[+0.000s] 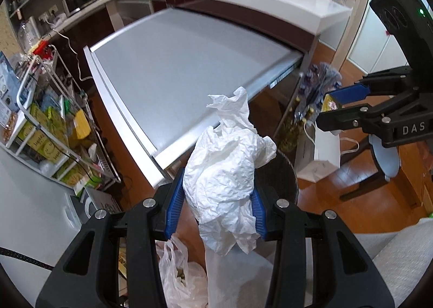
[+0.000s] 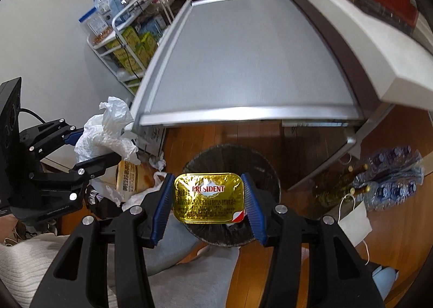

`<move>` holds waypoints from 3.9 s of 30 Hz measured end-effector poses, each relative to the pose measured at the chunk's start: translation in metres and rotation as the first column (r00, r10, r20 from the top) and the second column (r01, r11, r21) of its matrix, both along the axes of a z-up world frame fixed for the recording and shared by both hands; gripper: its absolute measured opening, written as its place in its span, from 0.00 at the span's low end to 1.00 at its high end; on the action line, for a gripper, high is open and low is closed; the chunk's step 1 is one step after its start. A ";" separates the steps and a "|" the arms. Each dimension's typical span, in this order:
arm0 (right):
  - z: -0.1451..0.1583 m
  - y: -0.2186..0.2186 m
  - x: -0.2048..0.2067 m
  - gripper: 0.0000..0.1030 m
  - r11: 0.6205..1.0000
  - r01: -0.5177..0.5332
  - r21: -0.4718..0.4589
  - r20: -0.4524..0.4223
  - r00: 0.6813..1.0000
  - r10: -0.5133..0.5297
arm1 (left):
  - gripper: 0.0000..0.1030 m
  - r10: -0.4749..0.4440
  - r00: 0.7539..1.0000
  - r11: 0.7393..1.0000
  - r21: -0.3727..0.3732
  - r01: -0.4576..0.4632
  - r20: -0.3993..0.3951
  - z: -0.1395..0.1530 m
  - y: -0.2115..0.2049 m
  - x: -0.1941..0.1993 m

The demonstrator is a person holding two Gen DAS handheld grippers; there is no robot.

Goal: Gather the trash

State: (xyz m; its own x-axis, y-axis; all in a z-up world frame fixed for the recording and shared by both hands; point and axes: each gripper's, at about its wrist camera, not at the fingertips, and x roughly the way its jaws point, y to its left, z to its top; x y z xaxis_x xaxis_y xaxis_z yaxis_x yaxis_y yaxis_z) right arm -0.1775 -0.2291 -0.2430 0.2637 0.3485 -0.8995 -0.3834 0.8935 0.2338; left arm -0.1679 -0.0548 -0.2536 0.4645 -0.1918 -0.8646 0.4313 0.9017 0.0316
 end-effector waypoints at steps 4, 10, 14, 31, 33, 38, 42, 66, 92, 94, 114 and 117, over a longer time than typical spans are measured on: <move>-0.025 0.001 0.001 0.48 1.000 -0.001 -0.015 -0.055 0.999 0.000 | 0.43 -0.029 0.998 1.000 0.007 0.029 -0.062 -0.019 -0.004 -0.001; -0.065 0.001 0.004 0.48 0.998 0.003 -0.057 -0.131 0.991 -0.011 | 0.43 -0.057 0.990 0.998 0.020 0.060 -0.127 -0.047 -0.013 0.004; -0.085 0.003 0.008 0.48 0.998 0.013 -0.067 -0.168 0.985 -0.024 | 0.43 -0.068 0.987 0.996 0.047 0.076 -0.143 -0.064 -0.021 0.005; -0.133 0.010 0.024 0.48 0.995 0.026 -0.095 -0.258 0.965 -0.050 | 0.43 -0.008 0.979 0.994 0.101 0.029 -0.204 -0.101 -0.034 0.020; -0.137 0.009 0.025 0.48 0.995 0.030 -0.100 -0.261 0.964 -0.056 | 0.43 -0.006 0.979 0.994 0.105 0.028 -0.204 -0.104 -0.035 0.021; -0.142 0.010 0.031 0.48 0.994 0.045 -0.104 -0.261 0.963 -0.070 | 0.43 -0.010 0.978 0.993 0.111 0.033 -0.208 -0.109 -0.038 0.025; -0.138 0.006 0.034 0.68 0.992 0.065 -0.107 -0.241 0.966 -0.090 | 0.66 0.001 0.982 0.993 0.114 0.020 -0.187 -0.104 -0.037 0.027; 0.017 -0.022 0.038 0.96 0.964 0.265 -0.005 0.017 0.964 -0.265 | 0.95 0.139 0.987 0.990 -0.034 -0.137 0.084 0.026 -0.015 0.049; 0.200 0.033 0.129 0.96 0.952 0.304 0.040 0.586 0.764 -0.269 | 0.98 0.371 0.792 0.927 -0.246 -0.283 0.486 0.175 0.038 0.140; 0.202 0.035 0.131 0.96 0.950 0.308 0.047 0.585 0.763 -0.276 | 0.98 0.380 0.789 0.922 -0.266 -0.281 0.483 0.179 0.041 0.143; 0.203 0.050 0.146 0.96 0.948 0.316 0.041 0.592 0.756 -0.278 | 0.98 0.384 0.766 0.921 -0.272 -0.279 0.516 0.194 0.051 0.164; 0.204 0.051 0.148 0.96 0.947 0.317 0.041 0.593 0.755 -0.279 | 0.98 0.383 0.765 0.921 -0.272 -0.277 0.517 0.195 0.050 0.164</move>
